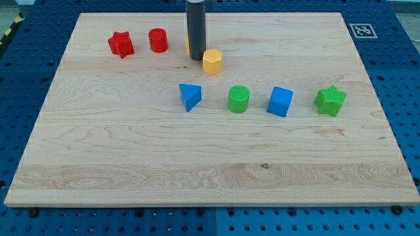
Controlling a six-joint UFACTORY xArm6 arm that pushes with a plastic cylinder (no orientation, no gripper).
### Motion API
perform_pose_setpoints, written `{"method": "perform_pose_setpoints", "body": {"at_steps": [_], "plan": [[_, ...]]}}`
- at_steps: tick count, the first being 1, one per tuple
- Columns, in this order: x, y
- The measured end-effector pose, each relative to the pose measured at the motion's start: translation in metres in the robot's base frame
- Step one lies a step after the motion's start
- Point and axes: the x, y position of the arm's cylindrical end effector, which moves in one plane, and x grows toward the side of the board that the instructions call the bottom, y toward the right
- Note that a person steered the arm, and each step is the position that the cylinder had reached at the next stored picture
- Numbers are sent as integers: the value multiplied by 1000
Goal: Push yellow hexagon towards top center
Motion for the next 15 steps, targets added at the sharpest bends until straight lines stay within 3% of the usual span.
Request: {"method": "perform_pose_setpoints", "body": {"at_steps": [3,9,11,15], "plan": [[17,-19],[62,81],[63,118],[40,121]]}}
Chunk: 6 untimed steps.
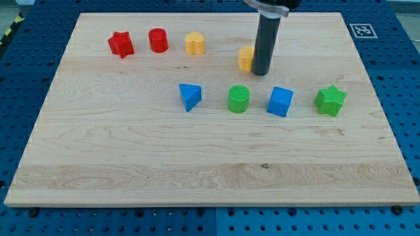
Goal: Push yellow hexagon towards top center
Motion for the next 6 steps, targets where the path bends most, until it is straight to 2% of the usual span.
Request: {"method": "perform_pose_setpoints", "body": {"at_steps": [3,6], "plan": [[-7,-28],[-18,-33]]}}
